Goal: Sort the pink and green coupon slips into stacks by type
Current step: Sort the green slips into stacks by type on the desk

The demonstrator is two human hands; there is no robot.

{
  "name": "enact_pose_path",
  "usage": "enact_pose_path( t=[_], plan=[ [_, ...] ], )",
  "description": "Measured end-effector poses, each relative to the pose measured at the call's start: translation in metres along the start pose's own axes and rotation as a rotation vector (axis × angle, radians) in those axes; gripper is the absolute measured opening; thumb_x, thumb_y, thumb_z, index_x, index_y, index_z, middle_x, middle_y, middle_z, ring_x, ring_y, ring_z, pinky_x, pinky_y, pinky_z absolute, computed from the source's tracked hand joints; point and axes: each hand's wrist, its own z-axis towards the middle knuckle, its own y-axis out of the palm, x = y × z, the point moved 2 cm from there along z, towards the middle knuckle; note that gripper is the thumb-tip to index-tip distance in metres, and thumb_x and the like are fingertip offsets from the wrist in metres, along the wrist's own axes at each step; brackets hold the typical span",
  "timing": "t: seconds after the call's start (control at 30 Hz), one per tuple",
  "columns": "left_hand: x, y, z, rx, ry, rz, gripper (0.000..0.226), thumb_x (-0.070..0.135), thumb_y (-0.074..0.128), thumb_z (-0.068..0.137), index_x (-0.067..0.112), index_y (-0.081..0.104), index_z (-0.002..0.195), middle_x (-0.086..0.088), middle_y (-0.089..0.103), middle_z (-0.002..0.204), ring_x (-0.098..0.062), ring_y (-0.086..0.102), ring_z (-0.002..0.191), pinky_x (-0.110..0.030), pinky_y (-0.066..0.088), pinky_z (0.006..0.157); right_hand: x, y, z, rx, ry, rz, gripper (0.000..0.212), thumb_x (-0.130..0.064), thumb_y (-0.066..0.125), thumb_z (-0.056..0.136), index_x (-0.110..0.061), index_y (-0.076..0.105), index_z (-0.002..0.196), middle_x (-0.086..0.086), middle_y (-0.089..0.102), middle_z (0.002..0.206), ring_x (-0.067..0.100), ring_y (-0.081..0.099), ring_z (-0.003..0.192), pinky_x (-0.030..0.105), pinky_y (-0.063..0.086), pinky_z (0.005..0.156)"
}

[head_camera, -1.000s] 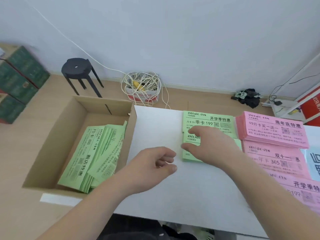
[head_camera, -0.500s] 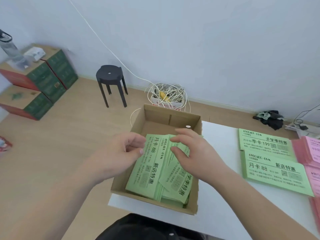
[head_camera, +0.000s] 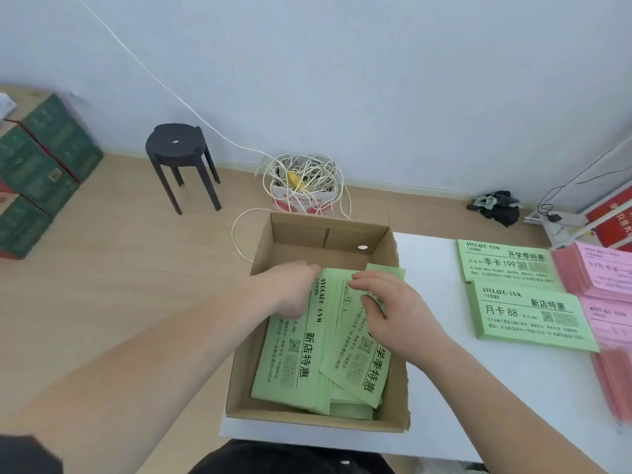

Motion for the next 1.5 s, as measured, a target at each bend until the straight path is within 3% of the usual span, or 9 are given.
enact_pose_path(
  t=[0.27,0.37,0.5,0.63,0.8,0.93,1.1,1.3,1.5],
  plan=[
    [-0.024,0.001,-0.044,0.392,0.158,-0.002,0.028,0.002,0.058,0.085,0.025,0.058,0.101,0.008,0.06,0.101,-0.02,0.06,0.098,-0.041,0.054,0.079,0.003,0.009,-0.002,0.054,-0.081,-0.079,0.034,0.005,0.065,0.085,-0.013,0.076,0.111,-0.005,0.072,0.114,0.012,0.058,0.112,0.015,0.03,0.104],
    [-0.036,0.008,-0.079,0.525,0.326,-0.03,0.021,0.001,0.06,0.077,0.021,0.065,0.083,0.004,0.066,0.11,-0.023,0.06,0.103,-0.039,0.055,0.083,0.003,0.011,-0.001,0.067,-0.098,-0.078,0.032,0.002,0.068,0.085,-0.014,0.076,0.111,-0.005,0.072,0.114,0.012,0.058,0.111,0.012,0.027,0.104],
    [-0.041,0.019,-0.103,0.511,0.359,-0.075,0.02,0.015,0.046,0.083,0.025,0.064,0.088,0.011,0.069,0.101,-0.013,0.063,0.095,-0.042,0.055,0.096,0.003,0.014,0.0,0.055,-0.081,-0.095,0.031,-0.006,0.07,0.087,-0.018,0.075,0.115,-0.009,0.07,0.117,0.014,0.06,0.115,0.026,0.037,0.105],
    [-0.035,0.021,-0.099,0.464,0.331,-0.034,0.015,0.01,0.058,0.092,0.024,0.053,0.097,0.009,0.066,0.092,-0.015,0.061,0.087,-0.04,0.042,0.114,0.001,0.014,0.0,0.014,-0.076,-0.126,0.031,-0.011,0.072,0.086,-0.021,0.074,0.116,-0.011,0.069,0.117,0.015,0.06,0.115,0.03,0.039,0.106],
    [-0.018,-0.002,-0.094,0.471,0.275,-0.156,0.011,0.021,0.051,0.102,0.029,0.043,0.101,0.014,0.057,0.092,-0.013,0.054,0.086,-0.04,0.05,0.078,-0.017,0.002,-0.002,-0.164,-0.007,-0.113,0.042,-0.036,0.067,0.088,-0.03,0.067,0.129,-0.015,0.065,0.128,0.011,0.052,0.123,0.037,0.035,0.115],
    [0.0,-0.047,-0.101,0.568,0.244,-0.319,0.014,0.021,0.055,0.1,0.034,0.049,0.101,0.016,0.059,0.083,0.001,0.057,0.077,-0.024,0.041,0.063,-0.043,-0.01,-0.008,-0.365,0.22,0.489,0.034,-0.031,0.072,0.093,-0.036,0.063,0.126,-0.015,0.072,0.12,0.003,0.065,0.115,0.04,0.05,0.105],
    [0.015,-0.098,-0.116,0.644,0.145,-0.633,0.012,0.025,0.057,0.1,0.036,0.054,0.104,0.013,0.073,0.096,-0.016,0.071,0.083,-0.043,0.058,0.076,-0.056,-0.046,-0.014,-0.15,0.408,0.893,0.022,-0.012,0.069,0.097,-0.013,0.065,0.118,0.007,0.078,0.109,0.029,0.075,0.101,0.056,0.057,0.095],
    [0.056,-0.144,-0.136,0.798,0.122,-0.794,0.013,0.015,0.058,0.101,0.028,0.058,0.101,0.007,0.076,0.094,-0.012,0.074,0.077,-0.029,0.055,0.06,-0.039,-0.119,-0.023,-0.167,0.284,0.757,0.018,-0.017,0.068,0.098,-0.013,0.07,0.115,0.003,0.078,0.109,0.026,0.074,0.103,0.041,0.056,0.095],
    [0.126,-0.13,-0.106,0.778,0.072,-0.814,0.011,0.016,0.06,0.099,0.026,0.059,0.102,0.003,0.075,0.096,-0.014,0.074,0.081,-0.038,0.061,0.075,0.015,-0.155,-0.051,0.029,0.363,0.726,0.023,-0.012,0.072,0.094,-0.029,0.073,0.11,0.006,0.078,0.101,0.029,0.077,0.089,0.054,0.061,0.081]
  ],
)
